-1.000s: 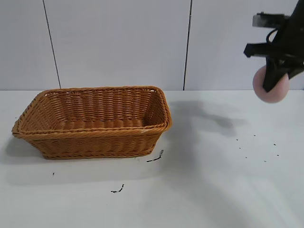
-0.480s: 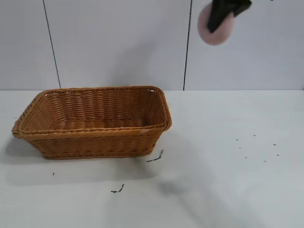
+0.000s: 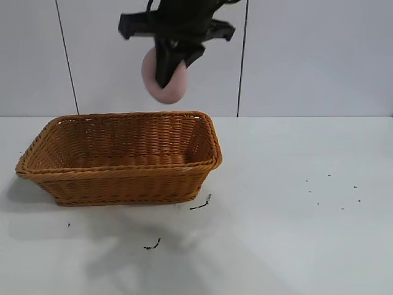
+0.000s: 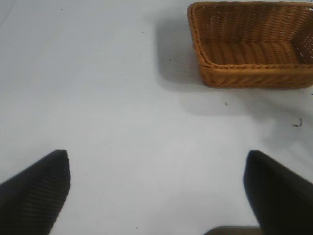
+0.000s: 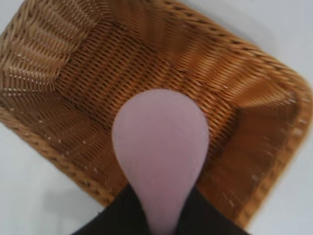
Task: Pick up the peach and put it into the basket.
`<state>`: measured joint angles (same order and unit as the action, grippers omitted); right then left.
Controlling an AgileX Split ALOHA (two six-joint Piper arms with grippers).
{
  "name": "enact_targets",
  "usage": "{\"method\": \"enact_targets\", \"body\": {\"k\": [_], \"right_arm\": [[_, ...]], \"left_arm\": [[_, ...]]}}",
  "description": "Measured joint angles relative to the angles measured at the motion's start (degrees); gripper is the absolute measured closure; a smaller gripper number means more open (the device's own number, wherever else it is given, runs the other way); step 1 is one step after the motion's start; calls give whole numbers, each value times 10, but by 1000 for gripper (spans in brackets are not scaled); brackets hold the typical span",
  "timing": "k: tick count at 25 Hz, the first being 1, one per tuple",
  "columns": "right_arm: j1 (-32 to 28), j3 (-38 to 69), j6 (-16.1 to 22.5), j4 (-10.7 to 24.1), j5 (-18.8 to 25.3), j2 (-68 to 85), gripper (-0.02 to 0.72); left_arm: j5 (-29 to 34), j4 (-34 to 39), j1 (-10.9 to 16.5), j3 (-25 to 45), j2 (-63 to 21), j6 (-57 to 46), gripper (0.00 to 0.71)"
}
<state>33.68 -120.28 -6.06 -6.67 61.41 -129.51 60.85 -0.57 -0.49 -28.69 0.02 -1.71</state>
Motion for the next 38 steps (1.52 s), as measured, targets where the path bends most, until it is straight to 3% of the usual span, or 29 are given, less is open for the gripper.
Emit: {"method": "enact_targets", "body": {"k": [10,12,13,17,20,27,33,38], "right_arm": [[7,0,0,-2,-71,-107,688],[7,0,0,-2,-75,-107,642],[7,0,0,-4,-75,-107,575],[7,0,0,-9,-71,-107,147],[7,-8,0,-10,-65,-105,41],[7,-154,1,-5,43,-97,15],[2,-196,13,48,69,-44,8],[-57,-196,15,67,80,-37,8]], "left_arm": [[0,0,0,0,0,0,17],[0,0,0,0,0,0,17],[0,0,0,0,0,0,17],[0,0,0,0,0,0,17],[0,0,0,0,0,0,17],[0,0,0,0,0,0,17],[0,0,0,0,0,0,17],[0,0,0,0,0,0,17]]}}
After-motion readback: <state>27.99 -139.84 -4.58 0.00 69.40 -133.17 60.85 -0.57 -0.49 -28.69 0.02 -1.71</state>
